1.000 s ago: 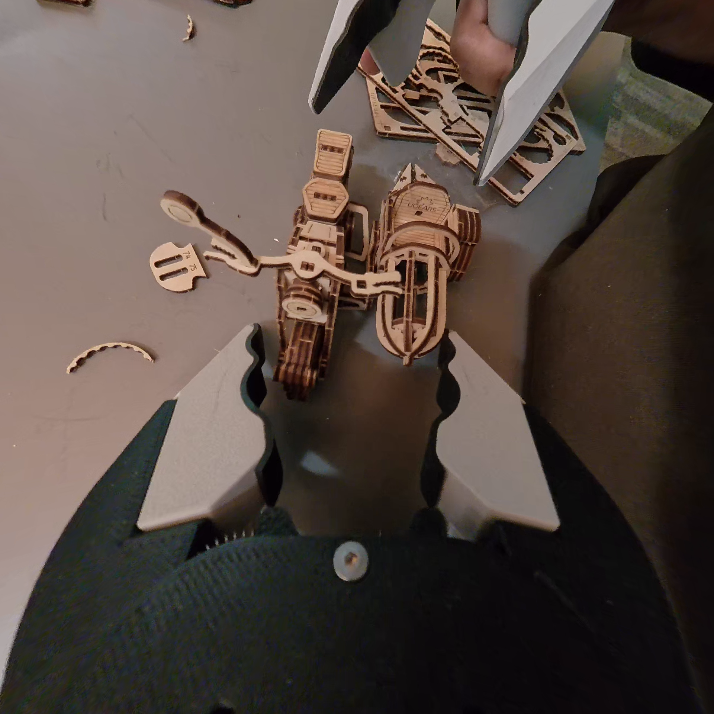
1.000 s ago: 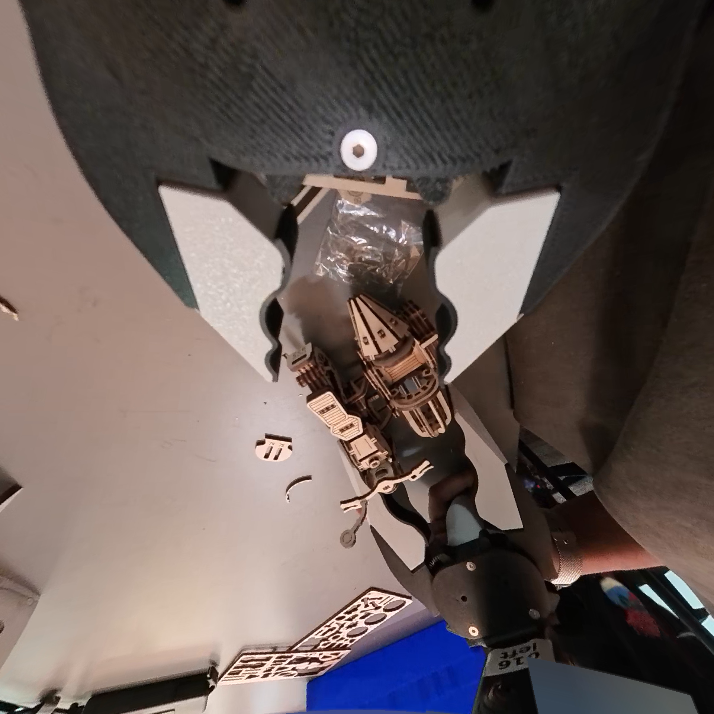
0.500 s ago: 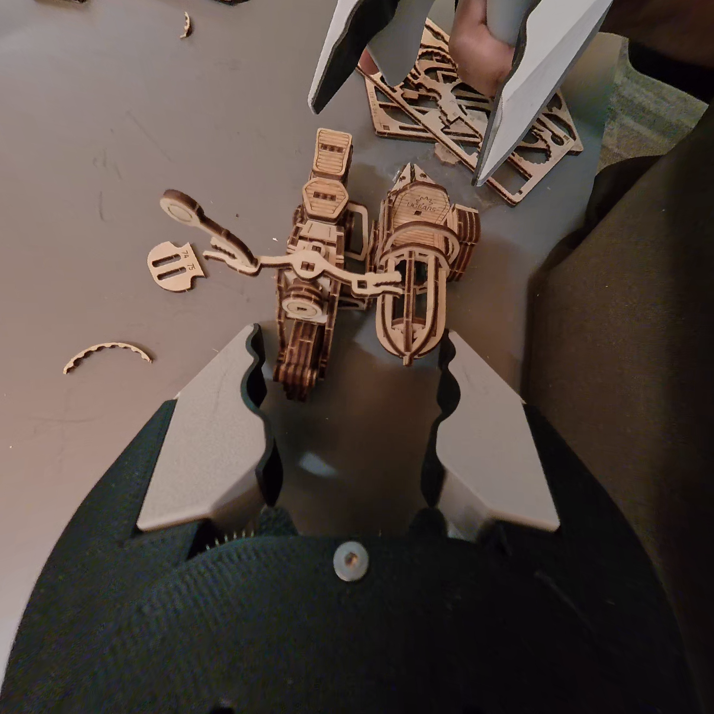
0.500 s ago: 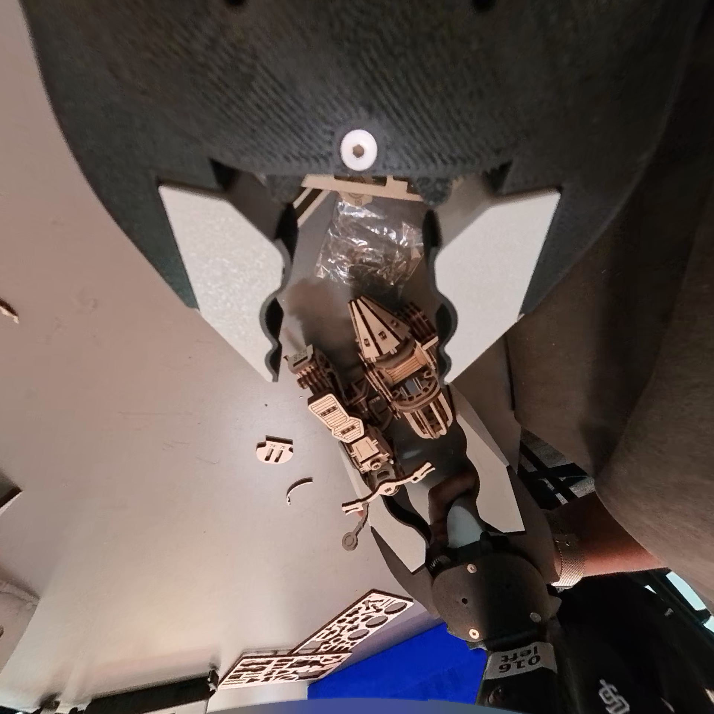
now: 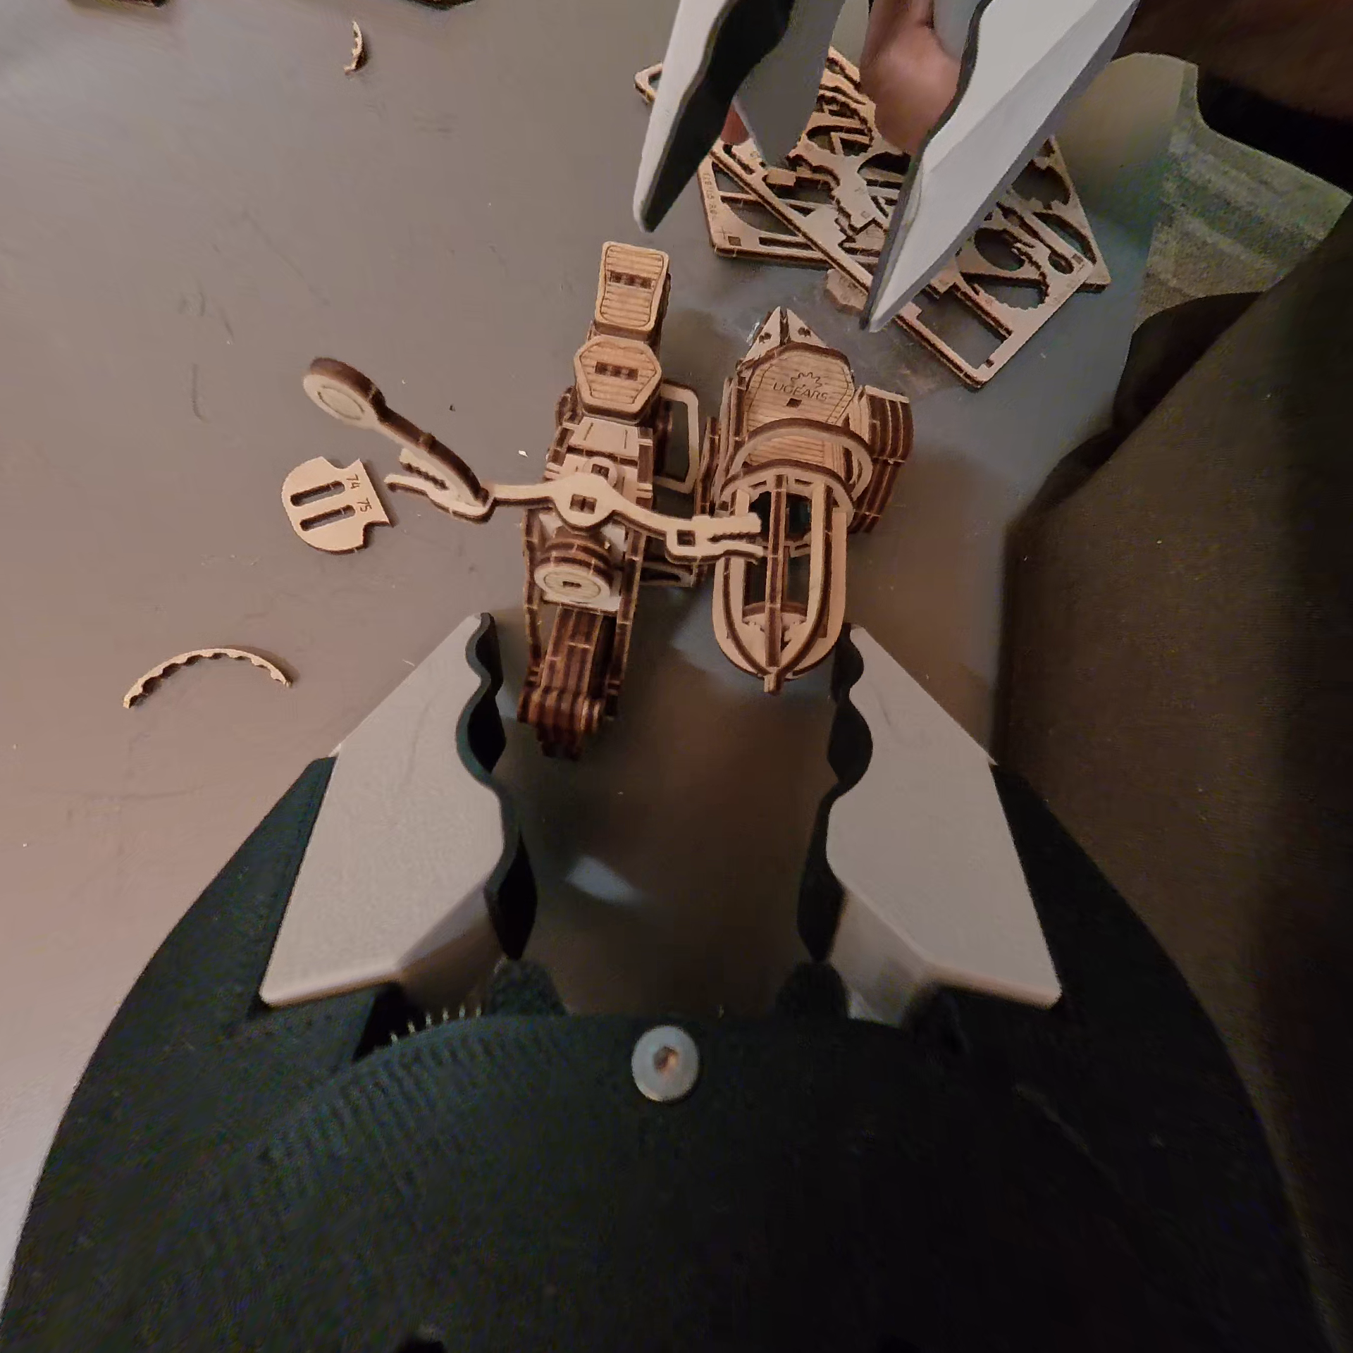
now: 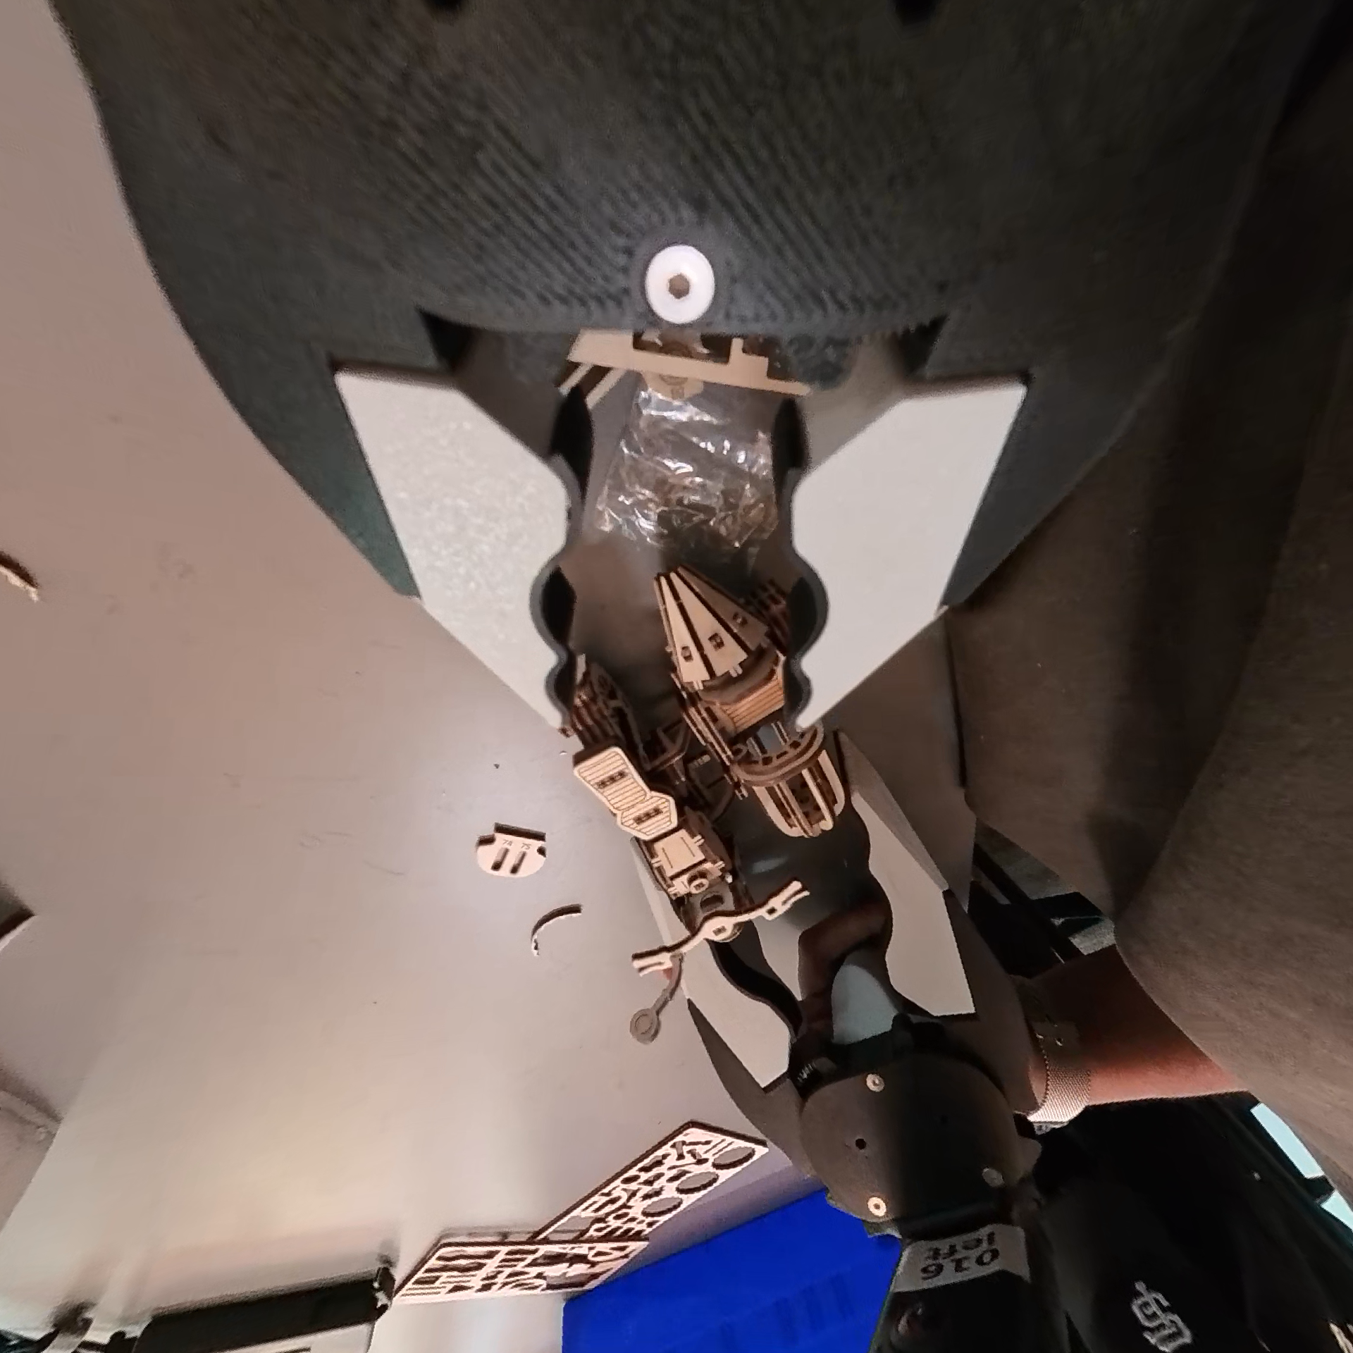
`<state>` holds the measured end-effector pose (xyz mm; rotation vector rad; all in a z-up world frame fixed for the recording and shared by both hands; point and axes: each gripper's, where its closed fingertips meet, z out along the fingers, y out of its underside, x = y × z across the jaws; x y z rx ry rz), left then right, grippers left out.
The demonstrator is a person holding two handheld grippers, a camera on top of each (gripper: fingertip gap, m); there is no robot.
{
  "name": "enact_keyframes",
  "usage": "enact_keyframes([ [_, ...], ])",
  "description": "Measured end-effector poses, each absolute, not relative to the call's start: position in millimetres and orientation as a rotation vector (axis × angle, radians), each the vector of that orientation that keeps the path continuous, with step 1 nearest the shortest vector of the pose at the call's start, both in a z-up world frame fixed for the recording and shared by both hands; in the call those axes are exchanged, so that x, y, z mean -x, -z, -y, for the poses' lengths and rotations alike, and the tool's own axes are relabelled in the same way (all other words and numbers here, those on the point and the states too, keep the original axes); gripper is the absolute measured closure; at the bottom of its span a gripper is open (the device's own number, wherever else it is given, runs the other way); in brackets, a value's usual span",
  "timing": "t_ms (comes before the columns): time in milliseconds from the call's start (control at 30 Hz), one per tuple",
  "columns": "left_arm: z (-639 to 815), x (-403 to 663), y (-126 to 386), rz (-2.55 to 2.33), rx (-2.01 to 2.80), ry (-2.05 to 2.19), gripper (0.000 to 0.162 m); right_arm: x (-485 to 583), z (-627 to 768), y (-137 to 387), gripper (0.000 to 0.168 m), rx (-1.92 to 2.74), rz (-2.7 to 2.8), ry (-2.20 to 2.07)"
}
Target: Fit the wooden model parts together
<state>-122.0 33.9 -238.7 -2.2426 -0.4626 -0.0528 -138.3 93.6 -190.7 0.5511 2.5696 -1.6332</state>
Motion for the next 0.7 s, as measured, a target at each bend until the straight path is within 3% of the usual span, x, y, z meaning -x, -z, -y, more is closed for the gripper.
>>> enact_keyframes([
  [700, -33.4, 123.4, 240.1, 0.468, 2.252, 0.023, 0.07, 135.6, -93.0, 187.5, 0.119, -0.512, -2.6, 1.639],
])
